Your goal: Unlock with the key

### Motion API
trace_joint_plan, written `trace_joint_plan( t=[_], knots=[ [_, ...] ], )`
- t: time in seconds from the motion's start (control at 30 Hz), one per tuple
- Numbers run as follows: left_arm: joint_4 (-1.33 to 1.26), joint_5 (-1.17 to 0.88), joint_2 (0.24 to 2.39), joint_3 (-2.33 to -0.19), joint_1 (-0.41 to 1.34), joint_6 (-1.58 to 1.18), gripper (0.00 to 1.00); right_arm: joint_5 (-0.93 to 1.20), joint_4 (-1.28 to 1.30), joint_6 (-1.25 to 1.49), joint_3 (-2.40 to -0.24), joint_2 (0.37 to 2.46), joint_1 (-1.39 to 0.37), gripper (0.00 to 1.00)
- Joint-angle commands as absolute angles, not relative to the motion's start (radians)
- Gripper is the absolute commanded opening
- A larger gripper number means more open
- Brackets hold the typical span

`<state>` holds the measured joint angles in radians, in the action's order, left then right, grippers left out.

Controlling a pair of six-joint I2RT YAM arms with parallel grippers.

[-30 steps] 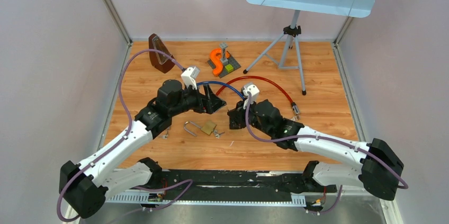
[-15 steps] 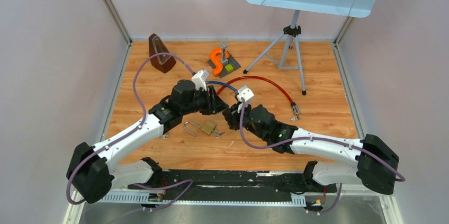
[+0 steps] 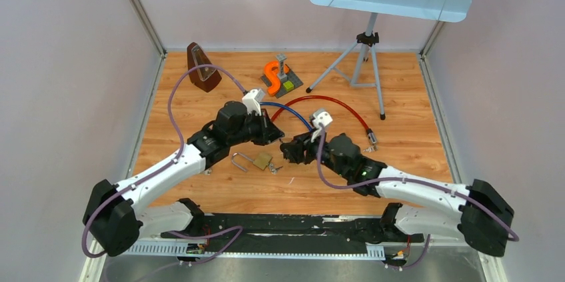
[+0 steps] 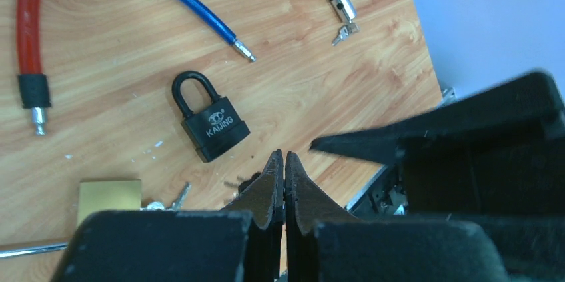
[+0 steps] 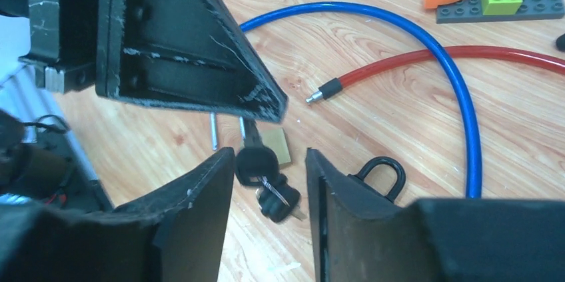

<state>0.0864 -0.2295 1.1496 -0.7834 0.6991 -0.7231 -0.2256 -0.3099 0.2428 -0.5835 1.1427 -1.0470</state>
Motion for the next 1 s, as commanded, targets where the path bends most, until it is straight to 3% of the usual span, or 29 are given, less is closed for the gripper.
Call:
trace_joint_plan(
  t=[0.0, 0.13, 0.33, 0.6, 0.97],
  knots=[
    [0.052, -0.187, 1.057, -0.845, 0.703, -0.61, 0.0, 0.097, -0.432, 0.38, -0.492, 0.981, -0.898, 0.47],
    [-0.025, -0.258, 1.024, -0.841, 0.703, -0.565, 0.0, 0.403, -0.609, 0.536, -0.382, 0.895, -0.703, 0.52],
    [-0.263, -0.428, 0.986, -0.763, 0.703, -0.603, 0.0, 0.649, -0.944, 0.734, -0.295, 0.914, -0.576, 0.48],
    [-0.413, -0.533, 1.001, -0.752, 0.703, -0.682, 0.0, 0.734, -1.109, 0.806, -0.33, 0.975, -0.561, 0.45],
    [-0.541, -0.594, 1.035, -0.732, 0.709, -0.764, 0.0, 0.726, -1.147, 0.813, -0.388, 1.008, -0.555, 0.41]
  ],
)
